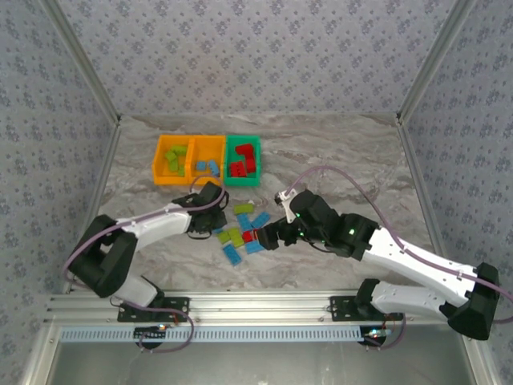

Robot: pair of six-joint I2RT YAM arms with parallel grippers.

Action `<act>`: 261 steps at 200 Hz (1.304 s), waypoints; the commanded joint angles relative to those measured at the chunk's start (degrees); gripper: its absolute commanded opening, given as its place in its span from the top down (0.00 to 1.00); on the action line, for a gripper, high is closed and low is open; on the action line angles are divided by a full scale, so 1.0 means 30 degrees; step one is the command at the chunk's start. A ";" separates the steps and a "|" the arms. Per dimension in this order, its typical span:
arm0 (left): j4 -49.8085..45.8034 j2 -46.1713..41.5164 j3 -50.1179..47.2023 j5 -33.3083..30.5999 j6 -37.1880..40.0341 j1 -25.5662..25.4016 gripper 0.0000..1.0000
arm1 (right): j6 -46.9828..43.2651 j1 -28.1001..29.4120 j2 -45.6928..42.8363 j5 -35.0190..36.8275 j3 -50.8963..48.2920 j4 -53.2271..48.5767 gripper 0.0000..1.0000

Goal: Sort the legos into containers by color

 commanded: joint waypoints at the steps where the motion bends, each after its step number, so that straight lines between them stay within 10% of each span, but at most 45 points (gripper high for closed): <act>1: -0.1224 -0.2744 0.1017 -0.1982 0.1304 0.0248 0.81 | 0.0154 0.0142 -0.0085 -0.0210 0.0633 0.0716 0.00; 53: 0.1220 -0.0288 0.5992 -0.3501 0.6928 0.3646 0.80 | 0.0452 0.0129 0.0014 0.0794 0.0690 0.0855 0.00; 139: -0.0151 0.8470 1.6159 -0.0809 0.7192 0.5982 0.57 | 0.1432 0.0533 -0.1532 0.2163 0.0375 -0.0348 0.00; 205: -0.0794 0.0977 1.1931 -0.0666 0.6691 0.5232 0.45 | 0.1952 0.0371 -0.0858 0.3454 0.0001 0.0046 0.00; 261: -0.2412 -0.9320 0.6038 -0.0375 1.1697 -0.2188 0.40 | 0.3293 -0.1095 0.3224 0.3439 0.0274 -0.0671 0.00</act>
